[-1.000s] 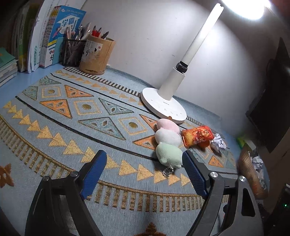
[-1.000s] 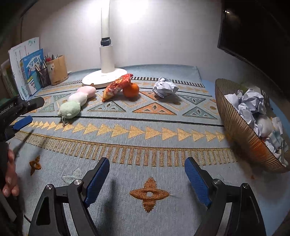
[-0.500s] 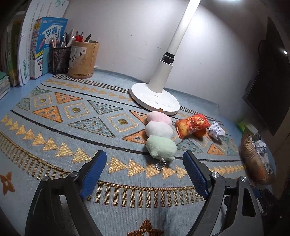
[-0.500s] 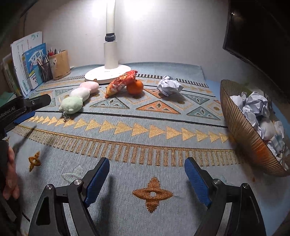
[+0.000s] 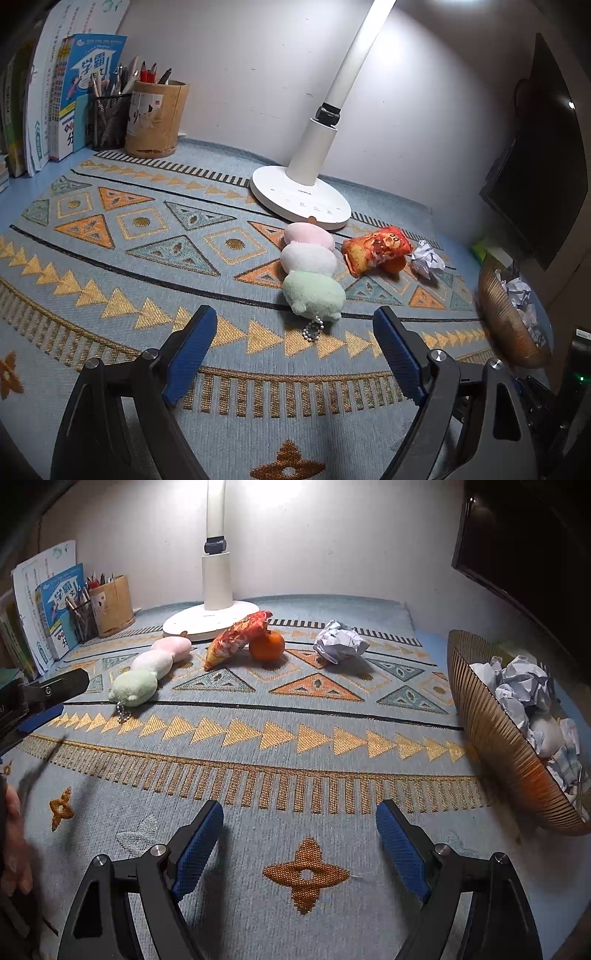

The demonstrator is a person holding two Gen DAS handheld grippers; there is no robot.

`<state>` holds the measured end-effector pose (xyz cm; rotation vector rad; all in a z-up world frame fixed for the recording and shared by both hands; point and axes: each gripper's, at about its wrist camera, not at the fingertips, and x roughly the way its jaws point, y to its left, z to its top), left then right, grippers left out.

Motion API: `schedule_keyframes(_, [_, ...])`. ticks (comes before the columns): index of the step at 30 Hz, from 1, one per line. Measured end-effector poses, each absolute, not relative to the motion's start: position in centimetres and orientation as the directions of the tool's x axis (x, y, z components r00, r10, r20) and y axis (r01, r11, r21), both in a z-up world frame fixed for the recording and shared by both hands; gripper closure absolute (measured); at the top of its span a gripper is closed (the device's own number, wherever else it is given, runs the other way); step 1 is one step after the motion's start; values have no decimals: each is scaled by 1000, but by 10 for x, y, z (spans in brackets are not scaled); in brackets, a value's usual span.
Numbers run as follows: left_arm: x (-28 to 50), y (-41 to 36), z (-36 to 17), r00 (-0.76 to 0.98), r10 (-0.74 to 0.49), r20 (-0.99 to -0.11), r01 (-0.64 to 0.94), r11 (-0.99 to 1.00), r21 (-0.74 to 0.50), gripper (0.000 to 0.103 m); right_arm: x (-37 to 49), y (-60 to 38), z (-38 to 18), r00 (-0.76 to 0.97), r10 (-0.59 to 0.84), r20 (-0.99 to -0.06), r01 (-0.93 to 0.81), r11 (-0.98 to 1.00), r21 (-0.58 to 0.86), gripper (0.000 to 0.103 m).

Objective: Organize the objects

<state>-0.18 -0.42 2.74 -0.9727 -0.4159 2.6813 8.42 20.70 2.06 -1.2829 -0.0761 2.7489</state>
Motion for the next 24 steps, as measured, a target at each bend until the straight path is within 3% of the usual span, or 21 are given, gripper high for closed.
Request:
schedule_keyframes(12, [-4, -10, 27, -730, 371, -574, -148, -906, -397, 17, 78, 218, 17, -600, 76, -797, -91, -996, -26, 19])
schedule_keyframes(15, [-4, -12, 27, -733, 381, -564, -150, -899, -412, 17, 76, 222, 15, -583, 73, -809, -108, -994, -11, 12])
schedule_keyframes(19, [-6, -11, 26, -732, 368, -574, -142, -905, -401, 17, 75, 227, 16, -583, 61, -810, -121, -993, 12, 12])
schedule_keyframes(24, [-8, -3, 27, -727, 356, -588, -156, -918, -364, 17, 55, 228, 22, -582, -36, -813, -77, -992, 98, 13])
